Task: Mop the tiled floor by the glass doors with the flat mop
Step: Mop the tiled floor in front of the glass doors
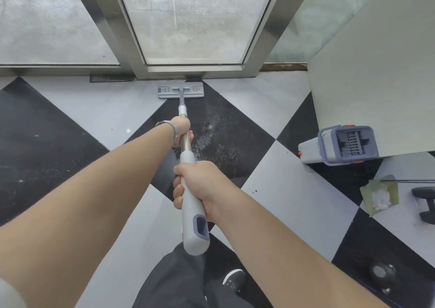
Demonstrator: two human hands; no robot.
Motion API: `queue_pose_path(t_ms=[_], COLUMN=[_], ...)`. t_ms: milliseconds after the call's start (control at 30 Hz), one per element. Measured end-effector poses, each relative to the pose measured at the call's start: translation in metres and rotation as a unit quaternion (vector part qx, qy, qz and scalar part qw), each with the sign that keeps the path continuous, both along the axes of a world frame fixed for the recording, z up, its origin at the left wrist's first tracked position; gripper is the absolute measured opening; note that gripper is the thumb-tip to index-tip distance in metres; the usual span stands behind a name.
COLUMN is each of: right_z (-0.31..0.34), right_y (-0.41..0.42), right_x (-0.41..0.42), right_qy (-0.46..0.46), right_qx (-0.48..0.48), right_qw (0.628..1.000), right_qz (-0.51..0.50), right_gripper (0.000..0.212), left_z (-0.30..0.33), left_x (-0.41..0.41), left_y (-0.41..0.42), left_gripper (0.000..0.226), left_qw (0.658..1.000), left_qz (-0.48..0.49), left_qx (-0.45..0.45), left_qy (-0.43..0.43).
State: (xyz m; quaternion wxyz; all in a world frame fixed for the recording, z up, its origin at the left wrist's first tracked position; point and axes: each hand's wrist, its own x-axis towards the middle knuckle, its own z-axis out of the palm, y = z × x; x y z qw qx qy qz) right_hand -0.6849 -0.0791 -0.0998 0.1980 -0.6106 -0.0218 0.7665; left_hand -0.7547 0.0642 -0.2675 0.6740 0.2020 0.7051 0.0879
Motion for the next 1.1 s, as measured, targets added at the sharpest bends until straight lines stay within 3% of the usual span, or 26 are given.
queue_pose_path(t_ms=[500,1100], right_z=[0.018,0.050], right_y=[-0.057,-0.236], right_x=[0.030,0.094], right_qy=[0.029,0.035], right_qx=[-0.023,-0.054], right_qw=[0.999,0.998], right_qz=[-0.027,0.004], right_gripper=[0.016,0.010], left_z=[0.008,0.048], left_x=[0.023,0.075], left_y=[-0.057,-0.252], left_gripper=[0.040,0.026], left_qw=[1.000,0.999], left_qz=[-0.009,-0.004], left_qx=[-0.029,-0.047], left_qy=[-0.006,-0.008])
